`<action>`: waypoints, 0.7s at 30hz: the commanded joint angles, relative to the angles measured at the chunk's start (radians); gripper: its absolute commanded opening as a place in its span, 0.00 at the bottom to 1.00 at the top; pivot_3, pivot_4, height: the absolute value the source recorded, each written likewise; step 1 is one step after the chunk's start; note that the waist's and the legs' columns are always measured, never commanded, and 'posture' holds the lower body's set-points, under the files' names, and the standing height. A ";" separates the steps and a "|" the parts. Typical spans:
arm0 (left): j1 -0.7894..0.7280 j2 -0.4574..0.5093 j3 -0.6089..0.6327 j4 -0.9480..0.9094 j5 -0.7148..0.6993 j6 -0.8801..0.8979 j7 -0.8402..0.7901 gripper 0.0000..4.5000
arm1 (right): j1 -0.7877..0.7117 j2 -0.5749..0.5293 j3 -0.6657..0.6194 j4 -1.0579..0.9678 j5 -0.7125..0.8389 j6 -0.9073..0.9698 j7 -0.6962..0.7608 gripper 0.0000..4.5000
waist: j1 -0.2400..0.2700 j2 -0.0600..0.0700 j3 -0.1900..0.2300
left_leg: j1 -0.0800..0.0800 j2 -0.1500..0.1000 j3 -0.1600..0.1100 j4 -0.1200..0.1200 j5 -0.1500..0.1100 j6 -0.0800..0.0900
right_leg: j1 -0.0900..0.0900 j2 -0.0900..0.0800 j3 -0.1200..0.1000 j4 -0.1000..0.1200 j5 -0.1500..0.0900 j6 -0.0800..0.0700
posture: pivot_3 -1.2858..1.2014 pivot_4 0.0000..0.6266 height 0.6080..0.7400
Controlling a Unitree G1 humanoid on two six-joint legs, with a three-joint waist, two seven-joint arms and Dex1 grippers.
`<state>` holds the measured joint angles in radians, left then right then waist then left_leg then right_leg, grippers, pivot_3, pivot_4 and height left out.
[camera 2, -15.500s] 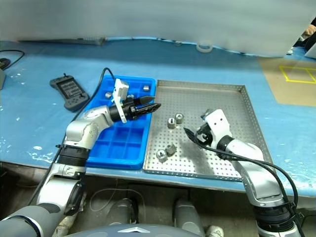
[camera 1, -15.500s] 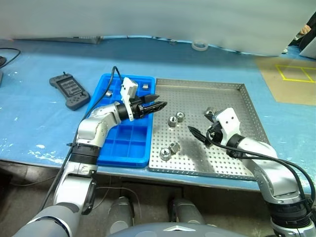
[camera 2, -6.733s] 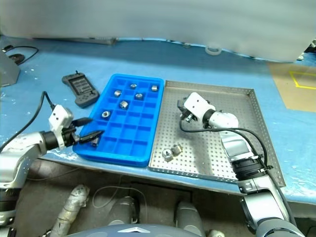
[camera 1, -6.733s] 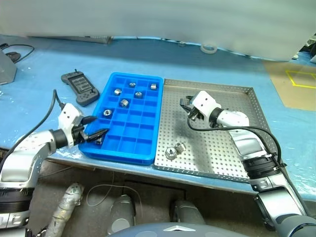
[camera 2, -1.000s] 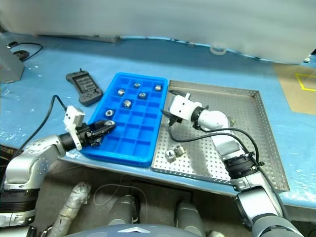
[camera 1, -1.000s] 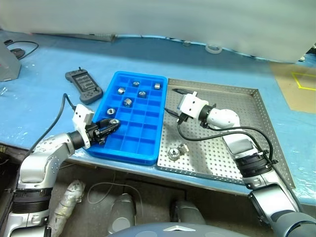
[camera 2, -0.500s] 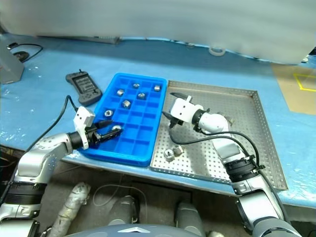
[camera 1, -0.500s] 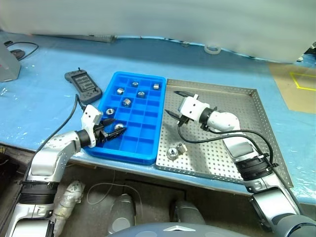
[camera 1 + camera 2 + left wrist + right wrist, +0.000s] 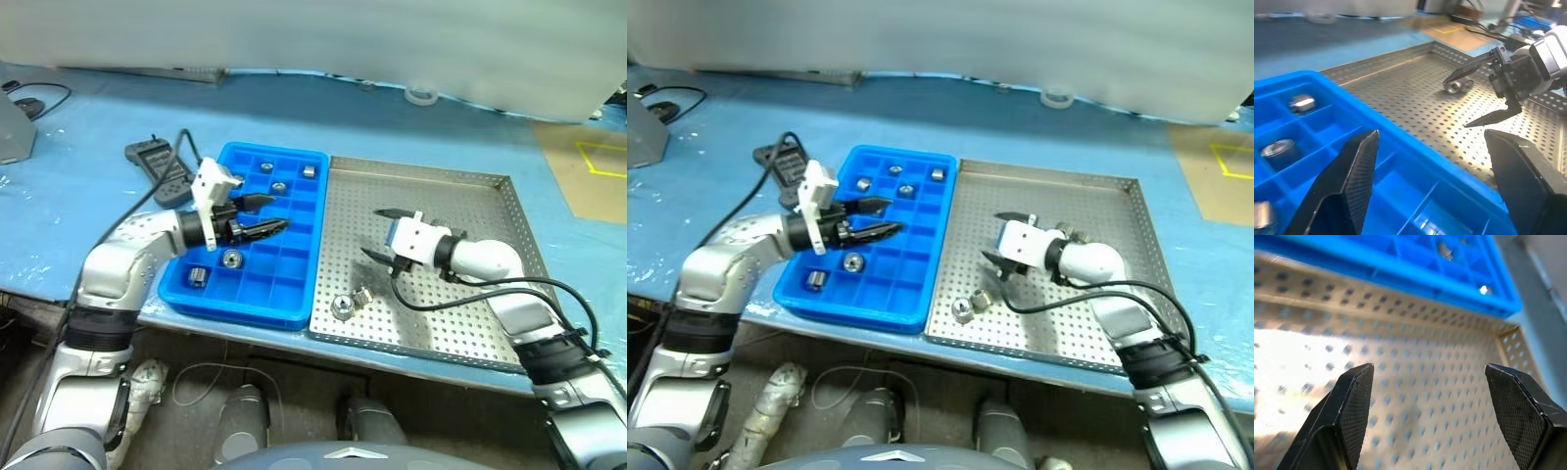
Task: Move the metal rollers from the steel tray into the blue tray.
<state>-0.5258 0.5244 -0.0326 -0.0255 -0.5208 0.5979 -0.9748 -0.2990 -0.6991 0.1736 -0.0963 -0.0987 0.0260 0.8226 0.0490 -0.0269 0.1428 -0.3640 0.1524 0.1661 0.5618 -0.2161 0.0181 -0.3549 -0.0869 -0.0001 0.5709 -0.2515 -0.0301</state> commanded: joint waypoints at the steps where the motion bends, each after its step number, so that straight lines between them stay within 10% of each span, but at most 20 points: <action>1: -0.070 -0.030 -0.054 0.079 0.044 -0.060 -0.048 0.80 | 0.093 -0.080 -0.036 -0.145 0.086 0.039 0.109 0.84 | -0.007 0.000 0.000 | -0.001 0.000 -0.001 0.000 0.000 0.000 | 0.000 0.000 0.000 0.000 0.000 0.000 | 0.47 0.24 1.00; 21: -0.108 -0.085 -0.115 0.199 0.127 -0.128 -0.141 0.80 | 0.166 -0.068 0.019 -0.041 0.005 -0.102 0.064 0.84 | -0.035 0.001 0.000 | -0.002 0.001 0.003 0.010 -0.005 0.011 | 0.002 -0.004 0.000 0.000 -0.003 -0.006 | 0.44 0.24 1.00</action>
<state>-0.6248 0.4452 -0.1446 0.2143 -0.3923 0.4771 -1.1116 -0.1321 -0.7638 0.2118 -0.1367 -0.0970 -0.0490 0.8954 0.0144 -0.0262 0.1425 -0.3667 0.1531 0.1694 0.5720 -0.2218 0.0304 -0.3531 -0.0910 0.0004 0.5712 -0.2546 -0.0360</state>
